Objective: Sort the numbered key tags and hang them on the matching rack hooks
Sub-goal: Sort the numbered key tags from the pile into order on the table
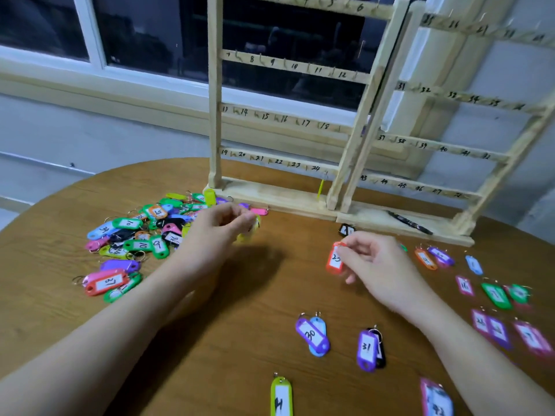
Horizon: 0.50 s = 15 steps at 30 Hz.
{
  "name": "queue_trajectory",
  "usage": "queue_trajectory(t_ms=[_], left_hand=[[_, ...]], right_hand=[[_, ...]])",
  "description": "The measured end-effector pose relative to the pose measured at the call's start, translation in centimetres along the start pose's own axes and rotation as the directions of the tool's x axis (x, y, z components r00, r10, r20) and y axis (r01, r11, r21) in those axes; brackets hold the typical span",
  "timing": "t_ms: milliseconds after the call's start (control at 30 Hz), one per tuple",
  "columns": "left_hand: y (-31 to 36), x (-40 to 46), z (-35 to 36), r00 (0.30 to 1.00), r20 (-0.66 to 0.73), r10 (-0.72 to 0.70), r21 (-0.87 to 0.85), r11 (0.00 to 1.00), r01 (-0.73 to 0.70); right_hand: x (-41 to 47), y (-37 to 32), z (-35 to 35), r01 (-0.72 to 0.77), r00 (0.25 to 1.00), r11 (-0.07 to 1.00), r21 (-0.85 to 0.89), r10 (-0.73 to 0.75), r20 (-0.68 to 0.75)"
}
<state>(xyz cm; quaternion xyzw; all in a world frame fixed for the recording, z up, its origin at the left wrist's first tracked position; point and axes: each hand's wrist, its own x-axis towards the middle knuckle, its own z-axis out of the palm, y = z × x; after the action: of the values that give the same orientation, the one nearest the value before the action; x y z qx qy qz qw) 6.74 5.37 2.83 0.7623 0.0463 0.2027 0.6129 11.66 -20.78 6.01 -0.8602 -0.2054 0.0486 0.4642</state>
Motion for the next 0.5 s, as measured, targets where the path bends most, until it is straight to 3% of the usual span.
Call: queue_trajectory(t_ms=[133, 267, 400, 500], left_hand=[[0.4, -1.3, 1.0, 0.986, 0.154, -0.064, -0.087, 0.993, 0.077], [0.4, -1.6, 1.2, 0.961, 0.258, -0.101, -0.013, 0.994, 0.108], [0.4, -1.9, 2.0, 0.95, 0.288, -0.122, 0.073, 0.992, 0.106], [0.2, -2.0, 2.5, 0.946, 0.301, -0.121, 0.079, 0.992, 0.101]], right_hand=[[-1.6, 0.7, -2.1, 0.007, 1.0, 1.0, 0.008, -0.007, -0.016], [-3.0, 2.3, -4.3, -0.002, 0.999, 1.0, -0.01, 0.001, -0.038], [-4.8, 3.6, -6.8, 0.038, 0.997, 0.992, -0.118, -0.045, -0.06], [-6.3, 4.4, -8.4, 0.022, 0.995, 0.995, -0.095, -0.031, -0.095]])
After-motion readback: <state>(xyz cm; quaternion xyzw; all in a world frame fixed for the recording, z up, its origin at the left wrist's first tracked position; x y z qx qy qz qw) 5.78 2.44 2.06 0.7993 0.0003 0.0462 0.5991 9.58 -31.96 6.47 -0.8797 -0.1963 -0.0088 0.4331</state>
